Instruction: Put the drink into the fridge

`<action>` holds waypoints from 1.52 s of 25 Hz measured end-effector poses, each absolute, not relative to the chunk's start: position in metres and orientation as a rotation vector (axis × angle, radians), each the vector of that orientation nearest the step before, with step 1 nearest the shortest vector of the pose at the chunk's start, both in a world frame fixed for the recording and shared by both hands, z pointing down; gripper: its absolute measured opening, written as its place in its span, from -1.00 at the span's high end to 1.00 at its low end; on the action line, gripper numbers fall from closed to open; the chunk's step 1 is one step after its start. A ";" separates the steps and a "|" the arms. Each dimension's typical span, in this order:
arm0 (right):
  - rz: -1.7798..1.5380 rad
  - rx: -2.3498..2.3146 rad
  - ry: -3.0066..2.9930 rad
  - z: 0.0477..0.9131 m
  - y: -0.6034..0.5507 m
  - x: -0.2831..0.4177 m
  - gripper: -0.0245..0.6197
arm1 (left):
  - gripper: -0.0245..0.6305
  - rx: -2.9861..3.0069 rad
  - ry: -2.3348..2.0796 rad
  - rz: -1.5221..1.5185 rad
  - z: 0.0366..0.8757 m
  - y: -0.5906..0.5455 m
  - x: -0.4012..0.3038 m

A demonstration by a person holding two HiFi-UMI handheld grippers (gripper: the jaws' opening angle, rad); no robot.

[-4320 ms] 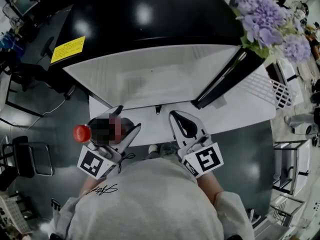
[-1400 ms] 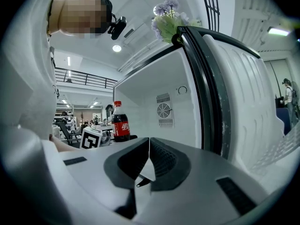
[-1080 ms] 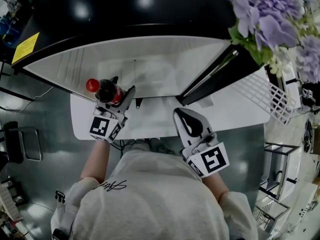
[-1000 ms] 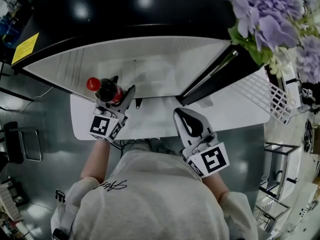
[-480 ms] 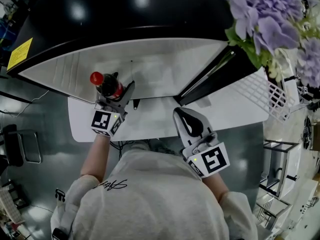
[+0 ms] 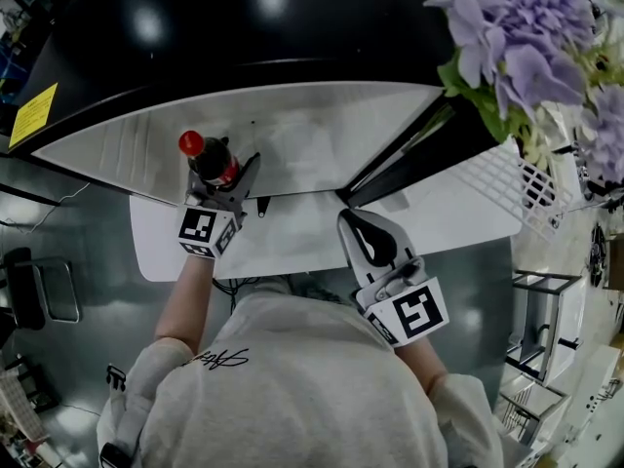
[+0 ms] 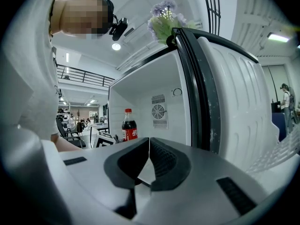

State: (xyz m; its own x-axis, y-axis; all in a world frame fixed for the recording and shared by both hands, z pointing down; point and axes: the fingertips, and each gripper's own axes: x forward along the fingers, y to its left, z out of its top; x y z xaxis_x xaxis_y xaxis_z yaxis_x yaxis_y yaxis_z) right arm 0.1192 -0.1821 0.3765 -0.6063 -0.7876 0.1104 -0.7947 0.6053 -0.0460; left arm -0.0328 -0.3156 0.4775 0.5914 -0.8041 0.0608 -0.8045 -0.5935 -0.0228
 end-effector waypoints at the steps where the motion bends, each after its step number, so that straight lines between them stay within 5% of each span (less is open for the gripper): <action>1: 0.139 1.357 -2.741 0.377 -0.182 0.120 0.88 | 0.11 2.796 -1.414 0.101 0.478 -0.317 -0.033; 38: 0.141 1.395 -2.704 0.382 -0.182 0.133 0.88 | 0.11 2.752 -1.473 0.141 0.496 -0.371 -0.026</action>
State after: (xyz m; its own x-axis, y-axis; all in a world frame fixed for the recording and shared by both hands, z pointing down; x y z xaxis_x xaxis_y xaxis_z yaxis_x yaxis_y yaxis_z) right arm 0.1331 -0.1820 0.3818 -0.5768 -0.8069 0.1271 -0.8158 0.5771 -0.0385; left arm -0.0257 -0.3708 0.4964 0.5513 -0.8297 0.0875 -0.8313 -0.5552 -0.0274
